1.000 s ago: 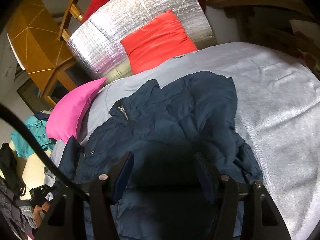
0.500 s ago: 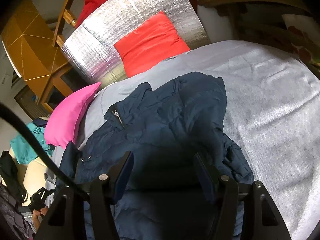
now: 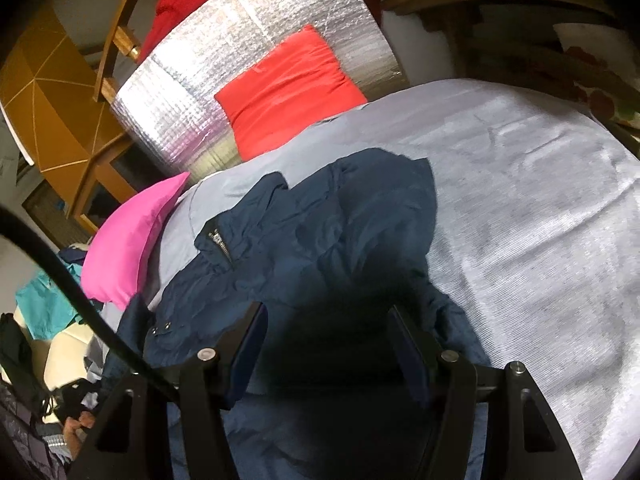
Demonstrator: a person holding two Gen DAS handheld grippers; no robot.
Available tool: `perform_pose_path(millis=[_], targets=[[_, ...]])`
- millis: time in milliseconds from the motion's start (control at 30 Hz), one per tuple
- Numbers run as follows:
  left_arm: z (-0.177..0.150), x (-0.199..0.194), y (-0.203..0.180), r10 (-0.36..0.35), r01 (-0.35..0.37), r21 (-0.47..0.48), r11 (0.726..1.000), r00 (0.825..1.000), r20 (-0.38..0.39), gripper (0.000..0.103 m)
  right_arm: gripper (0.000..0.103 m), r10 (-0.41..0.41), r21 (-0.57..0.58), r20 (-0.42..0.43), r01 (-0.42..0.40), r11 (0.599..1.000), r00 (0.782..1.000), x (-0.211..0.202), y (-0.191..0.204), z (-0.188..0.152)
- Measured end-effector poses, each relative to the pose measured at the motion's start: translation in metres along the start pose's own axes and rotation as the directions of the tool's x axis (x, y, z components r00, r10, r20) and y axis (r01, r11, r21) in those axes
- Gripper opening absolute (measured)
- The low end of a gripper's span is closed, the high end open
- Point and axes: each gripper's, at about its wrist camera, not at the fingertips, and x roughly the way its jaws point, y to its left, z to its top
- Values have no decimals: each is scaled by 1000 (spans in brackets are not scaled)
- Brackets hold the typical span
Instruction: Fold large clothes
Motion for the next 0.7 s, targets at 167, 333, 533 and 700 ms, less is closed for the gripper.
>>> perform_pose_path(millis=[167,333,533,700], targets=[[-38,-48,-90,-167,151,292,944,986,28,11,66,1,35,25,-2,999,1000,-8,-10,5],[-113,-79,-164,-299,289,552,782,951,-74,10,66,1,71,47,-5,997,999,-19,-22,9],[-223,-55,-195,-228,383,703,599,923,-309,10,66,-1,119,81,-9,993,997,-32,-37,16],[-284,-17,-189,-44,405,727,554,887,-460,13,66,-5,145,84,-7,989,996,-35,-48,22]])
